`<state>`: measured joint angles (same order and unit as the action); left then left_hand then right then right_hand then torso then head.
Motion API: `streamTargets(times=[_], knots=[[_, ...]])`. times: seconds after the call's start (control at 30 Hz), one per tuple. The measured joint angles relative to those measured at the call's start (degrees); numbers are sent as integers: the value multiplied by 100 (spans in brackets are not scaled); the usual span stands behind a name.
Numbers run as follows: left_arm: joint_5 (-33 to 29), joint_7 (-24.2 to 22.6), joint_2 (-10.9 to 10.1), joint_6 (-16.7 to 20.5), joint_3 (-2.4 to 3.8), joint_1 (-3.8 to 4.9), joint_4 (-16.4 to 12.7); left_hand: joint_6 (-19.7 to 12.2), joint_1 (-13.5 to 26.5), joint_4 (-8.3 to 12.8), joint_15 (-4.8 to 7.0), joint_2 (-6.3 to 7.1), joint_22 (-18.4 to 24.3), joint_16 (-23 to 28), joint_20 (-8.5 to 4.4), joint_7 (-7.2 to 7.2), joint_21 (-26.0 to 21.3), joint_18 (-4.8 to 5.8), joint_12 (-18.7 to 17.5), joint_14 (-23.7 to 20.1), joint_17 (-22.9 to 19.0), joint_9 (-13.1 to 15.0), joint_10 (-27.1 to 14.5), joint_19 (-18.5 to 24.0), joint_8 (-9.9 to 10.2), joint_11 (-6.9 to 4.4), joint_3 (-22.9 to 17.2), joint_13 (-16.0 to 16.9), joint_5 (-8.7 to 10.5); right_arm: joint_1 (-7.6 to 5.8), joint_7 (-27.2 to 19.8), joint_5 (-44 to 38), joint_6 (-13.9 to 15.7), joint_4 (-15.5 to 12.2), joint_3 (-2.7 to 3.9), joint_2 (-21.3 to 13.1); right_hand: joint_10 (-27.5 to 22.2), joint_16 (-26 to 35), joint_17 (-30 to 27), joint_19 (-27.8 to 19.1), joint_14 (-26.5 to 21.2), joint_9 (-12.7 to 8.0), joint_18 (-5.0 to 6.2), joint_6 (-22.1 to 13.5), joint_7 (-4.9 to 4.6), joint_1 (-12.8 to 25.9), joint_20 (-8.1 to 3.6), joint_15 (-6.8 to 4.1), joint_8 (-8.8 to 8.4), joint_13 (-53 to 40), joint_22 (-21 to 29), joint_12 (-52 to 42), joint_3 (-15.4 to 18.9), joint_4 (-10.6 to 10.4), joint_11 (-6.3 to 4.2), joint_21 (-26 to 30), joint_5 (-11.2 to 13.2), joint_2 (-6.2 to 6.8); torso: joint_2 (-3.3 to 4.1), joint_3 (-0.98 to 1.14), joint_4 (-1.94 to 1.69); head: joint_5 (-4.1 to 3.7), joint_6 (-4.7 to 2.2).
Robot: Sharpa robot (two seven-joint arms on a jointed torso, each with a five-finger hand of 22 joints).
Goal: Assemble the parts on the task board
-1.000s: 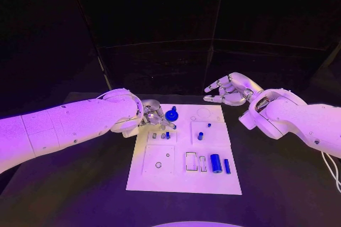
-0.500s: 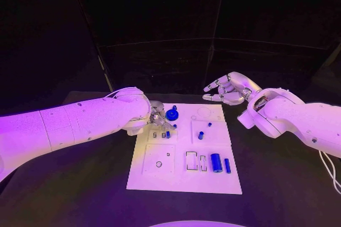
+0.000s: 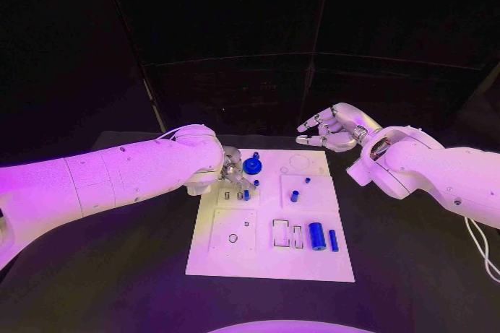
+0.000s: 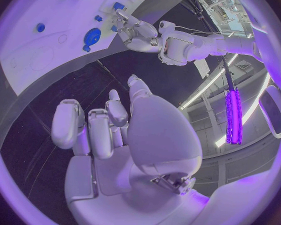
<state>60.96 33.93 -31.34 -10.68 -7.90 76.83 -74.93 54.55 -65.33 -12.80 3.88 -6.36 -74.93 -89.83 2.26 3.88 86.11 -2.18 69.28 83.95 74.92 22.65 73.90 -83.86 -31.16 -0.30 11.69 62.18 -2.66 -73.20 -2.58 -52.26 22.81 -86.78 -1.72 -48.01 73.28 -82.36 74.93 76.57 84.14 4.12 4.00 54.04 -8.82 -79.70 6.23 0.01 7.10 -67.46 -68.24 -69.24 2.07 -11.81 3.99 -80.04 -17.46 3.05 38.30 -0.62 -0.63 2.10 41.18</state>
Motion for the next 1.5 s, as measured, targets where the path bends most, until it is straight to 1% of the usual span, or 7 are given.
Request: streamTargets(times=[0.27, 0.33, 0.37, 0.63, 1.03, 1.33, 1.5], knots=[[7, 22, 96, -96, -6, 0, 65, -21, 0, 0, 0, 0, 0, 0, 0, -21, 0, 0, 0, 0, 0, 36, 0, 0, -25, 0, 0, 7, 0, 0, 21, 2, -14, 18, 0, 20, 0, 0, 0, 0, 0, 0, 0, 0, 0, 22, 0, 0, 0, 8, 9, 0, 0, 0, 0, 0, 0, -22, -1, 0, -3, 14, 25], [7, 25, 117, -124, -7, 0, 83, -34, 0, 44, 0, 0, 0, 0, 0, -9, 0, 0, 0, 0, 0, 66, 0, 0, -78, 0, 5, 7, 0, 0, 33, 2, -18, 19, 0, 26, 0, 0, 0, 0, 0, 0, 0, 0, 0, 22, 0, 0, 0, 8, 9, 0, 0, 0, 0, 0, -11, -22, -1, 0, -3, 15, 31], [6, 27, 125, -144, -8, 0, 92, -73, -38, 75, 0, -37, 1, 0, 0, -12, 0, 0, 0, 0, 0, 90, 0, 0, -80, 0, -26, 7, 0, 0, 43, 2, -19, 19, 0, 31, 0, 0, -1, 0, -2, 0, 0, 0, 0, 22, 0, -2, 18, 8, 11, 0, 1, 2, 0, 0, -49, -22, -1, 0, -3, 15, 34], [-19, 40, 146, -269, -10, 0, 143, -102, -57, 115, 0, -57, 1, 0, 1, 0, 23, 0, 0, 0, -1, 141, 0, 0, -126, 0, -61, 15, 0, 0, 125, -3, -26, 30, 0, 48, 0, 0, -1, 0, -21, 0, 0, 20, 21, 22, 0, -21, 38, 7, 14, 1, 30, 1, 0, 0, -105, -22, -4, 2, -1, 15, 41], [-112, 51, 214, -408, -12, 0, 187, -122, -105, 167, -1, -59, 1, 0, 1, -21, 23, 0, 20, 0, -1, 181, 0, 0, -171, 0, -87, 30, 0, 0, 194, -6, -36, 92, 0, 114, 0, 0, -2, 0, -21, 0, 0, 20, 20, 22, 0, -21, 38, 7, 13, 1, 30, 1, 0, 0, -108, -22, 1, 0, -2, 3, 94], [-144, 56, 257, -470, -13, 0, 248, -142, -125, 187, -1, -79, 1, 0, 1, 0, 23, 0, 20, 0, -1, 202, 0, 0, -171, 0, -107, 29, 0, 0, 211, -9, -44, 137, 0, 162, 0, 0, -2, 0, -21, 1, 0, 20, 20, 20, 0, -21, 37, 6, 13, 1, 30, 1, 0, 0, -133, -24, 1, -1, -6, -6, 103], [-152, 58, 268, -484, -13, -1, 276, -163, -177, 256, -1, -88, 1, 0, 1, -21, 22, 0, 20, 0, -1, 239, 0, 0, -220, 0, -144, 35, 0, 0, 216, -10, -47, 146, 0, 173, 0, 0, -2, 0, -21, 1, 0, 20, 20, -1, 0, -21, 37, 6, 13, 1, 30, 1, 0, 21, -133, -45, 0, -1, -7, -6, 110]])
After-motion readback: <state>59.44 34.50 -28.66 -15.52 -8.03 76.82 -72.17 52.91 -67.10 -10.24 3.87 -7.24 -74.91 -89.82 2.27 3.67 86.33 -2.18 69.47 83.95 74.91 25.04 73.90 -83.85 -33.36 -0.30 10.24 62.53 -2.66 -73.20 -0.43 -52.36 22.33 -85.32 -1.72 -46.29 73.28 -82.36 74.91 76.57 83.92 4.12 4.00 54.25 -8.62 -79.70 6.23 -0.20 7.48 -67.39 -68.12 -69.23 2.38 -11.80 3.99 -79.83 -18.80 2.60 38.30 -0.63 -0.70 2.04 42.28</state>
